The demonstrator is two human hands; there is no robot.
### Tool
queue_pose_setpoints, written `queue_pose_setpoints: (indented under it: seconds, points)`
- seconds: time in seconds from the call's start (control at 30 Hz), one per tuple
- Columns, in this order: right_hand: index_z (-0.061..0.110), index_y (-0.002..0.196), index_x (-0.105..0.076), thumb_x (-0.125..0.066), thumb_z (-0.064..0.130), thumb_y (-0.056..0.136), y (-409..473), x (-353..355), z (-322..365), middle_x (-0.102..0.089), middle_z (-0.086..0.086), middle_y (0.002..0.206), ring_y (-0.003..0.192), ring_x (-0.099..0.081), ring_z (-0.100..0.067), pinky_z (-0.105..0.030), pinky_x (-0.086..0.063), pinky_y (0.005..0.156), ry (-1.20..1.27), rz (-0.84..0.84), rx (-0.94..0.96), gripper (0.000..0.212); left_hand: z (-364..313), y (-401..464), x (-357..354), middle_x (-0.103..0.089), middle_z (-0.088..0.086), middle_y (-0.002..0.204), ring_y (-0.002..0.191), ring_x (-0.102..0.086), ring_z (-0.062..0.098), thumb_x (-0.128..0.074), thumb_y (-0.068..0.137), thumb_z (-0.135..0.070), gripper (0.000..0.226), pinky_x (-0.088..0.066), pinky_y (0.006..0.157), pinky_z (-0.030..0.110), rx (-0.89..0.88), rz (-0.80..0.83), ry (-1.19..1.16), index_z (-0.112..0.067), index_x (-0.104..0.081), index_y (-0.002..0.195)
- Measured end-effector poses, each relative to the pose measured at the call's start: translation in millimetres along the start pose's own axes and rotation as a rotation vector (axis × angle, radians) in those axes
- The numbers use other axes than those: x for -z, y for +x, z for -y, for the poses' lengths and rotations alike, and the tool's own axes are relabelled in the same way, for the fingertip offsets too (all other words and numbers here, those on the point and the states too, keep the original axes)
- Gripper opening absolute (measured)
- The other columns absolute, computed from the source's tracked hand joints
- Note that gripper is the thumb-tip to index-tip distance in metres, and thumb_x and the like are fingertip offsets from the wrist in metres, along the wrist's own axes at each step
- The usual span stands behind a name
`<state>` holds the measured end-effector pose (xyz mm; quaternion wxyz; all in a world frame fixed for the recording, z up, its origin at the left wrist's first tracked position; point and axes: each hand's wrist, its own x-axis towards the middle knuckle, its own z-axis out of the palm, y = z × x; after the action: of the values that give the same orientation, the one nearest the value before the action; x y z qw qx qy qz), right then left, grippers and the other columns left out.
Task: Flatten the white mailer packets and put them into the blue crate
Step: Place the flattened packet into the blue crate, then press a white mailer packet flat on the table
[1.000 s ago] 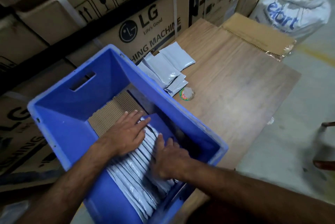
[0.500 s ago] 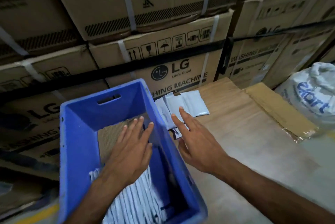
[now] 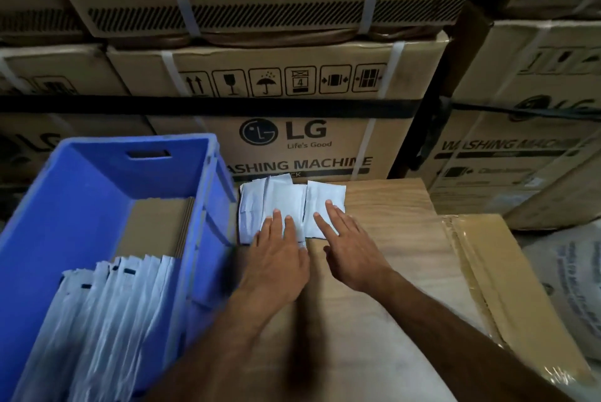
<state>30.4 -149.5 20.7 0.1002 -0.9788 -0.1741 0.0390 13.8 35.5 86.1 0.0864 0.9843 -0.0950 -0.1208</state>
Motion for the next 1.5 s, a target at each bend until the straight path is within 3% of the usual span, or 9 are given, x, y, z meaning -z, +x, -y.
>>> queue_pose_setpoints:
  seconds: [0.2,0.4,0.57,0.77,0.87,1.03,1.17,1.37,1.5]
  points:
    - [0.024,0.163,-0.013,-0.047,0.019,0.101,50.7,-36.3,-53.4,0.003,-0.010,0.170,0.158,0.000,-0.026,-0.045,-0.010,0.128,-0.021,0.100,0.116,0.071,-3.2,52.6,-84.9,0.014,0.019,0.167,0.156,0.008,0.030,-0.032,0.109,-0.037,0.073,-0.001,0.124,0.038,0.199,0.185,-0.085,-0.001,0.008,0.159]
    - [0.027,0.162,-0.015,-0.043,0.012,0.102,124.9,-65.7,-80.2,-0.001,-0.008,0.170,0.158,-0.005,-0.025,-0.040,-0.008,0.127,-0.059,0.151,0.261,0.068,-3.6,118.4,-123.9,0.014,0.023,0.166,0.155,0.012,0.034,-0.043,0.105,-0.035,0.081,0.004,0.124,0.042,0.334,0.057,-0.312,0.003,0.005,0.158]
    - [0.031,0.162,-0.013,-0.042,0.003,0.099,172.4,-83.6,-85.7,-0.001,-0.005,0.171,0.158,-0.002,-0.023,-0.041,-0.006,0.128,-0.107,0.155,0.361,0.075,6.4,140.7,-151.5,0.004,0.022,0.168,0.156,0.001,0.034,-0.048,0.101,-0.037,0.086,-0.003,0.124,0.044,0.469,-0.101,-0.303,0.001,0.004,0.159]
    - [0.031,0.162,-0.015,-0.057,0.005,0.092,166.6,-80.6,-66.6,-0.005,-0.005,0.171,0.157,-0.004,-0.027,-0.042,-0.003,0.128,-0.153,0.149,0.384,0.085,22.6,128.7,-163.3,-0.010,0.021,0.168,0.155,-0.013,0.032,-0.035,0.104,-0.025,0.068,-0.015,0.126,0.040,0.372,-0.150,-0.175,0.001,-0.007,0.160]
    - [0.027,0.160,-0.027,-0.063,0.008,0.087,139.3,-66.0,-58.9,-0.019,-0.011,0.168,0.155,-0.016,-0.031,-0.049,-0.007,0.127,-0.174,0.127,0.379,0.083,22.1,99.1,-158.4,-0.026,0.021,0.164,0.153,-0.023,0.032,-0.025,0.101,-0.024,0.063,-0.023,0.125,0.042,0.274,-0.229,-0.125,0.002,-0.020,0.158]
    - [0.020,0.146,-0.053,-0.041,0.017,0.086,24.6,-60.4,-52.3,-0.046,-0.010,0.156,0.145,-0.041,-0.032,-0.053,-0.022,0.123,-0.043,0.025,0.272,0.062,-7.9,10.6,-165.6,-0.030,0.016,0.163,0.153,-0.026,0.032,-0.036,0.098,-0.023,0.062,-0.031,0.120,0.049,0.040,-0.287,-0.026,-0.003,-0.031,0.157]
    - [0.019,0.142,-0.059,-0.044,0.021,0.082,-104.7,-85.6,-35.8,-0.052,-0.008,0.151,0.139,-0.049,-0.034,-0.052,-0.023,0.119,0.082,-0.010,0.131,0.062,-9.0,-65.0,-199.4,-0.029,0.017,0.164,0.152,-0.027,0.035,-0.044,0.096,-0.024,0.062,-0.025,0.121,0.047,-0.143,-0.174,0.079,-0.016,-0.035,0.157]
    - [0.017,0.147,-0.054,-0.046,0.028,0.081,-226.8,-130.3,11.6,-0.041,-0.012,0.158,0.144,-0.042,-0.036,-0.045,-0.030,0.115,0.171,0.168,-0.071,0.067,4.0,-138.9,-238.6,-0.018,0.013,0.168,0.152,-0.028,0.032,-0.048,0.090,-0.026,0.071,-0.020,0.121,0.042,-0.308,0.024,0.095,-0.018,-0.033,0.158]
    - [0.014,0.154,-0.042,-0.049,0.027,0.090,-226.3,-130.6,30.1,-0.027,-0.012,0.165,0.155,-0.021,-0.029,-0.046,-0.023,0.123,0.301,0.081,-0.152,0.066,-1.5,-136.9,-236.9,-0.018,0.020,0.166,0.154,-0.019,0.035,-0.042,0.099,-0.033,0.065,-0.023,0.121,0.048,-0.254,0.019,-0.004,-0.006,-0.031,0.158]
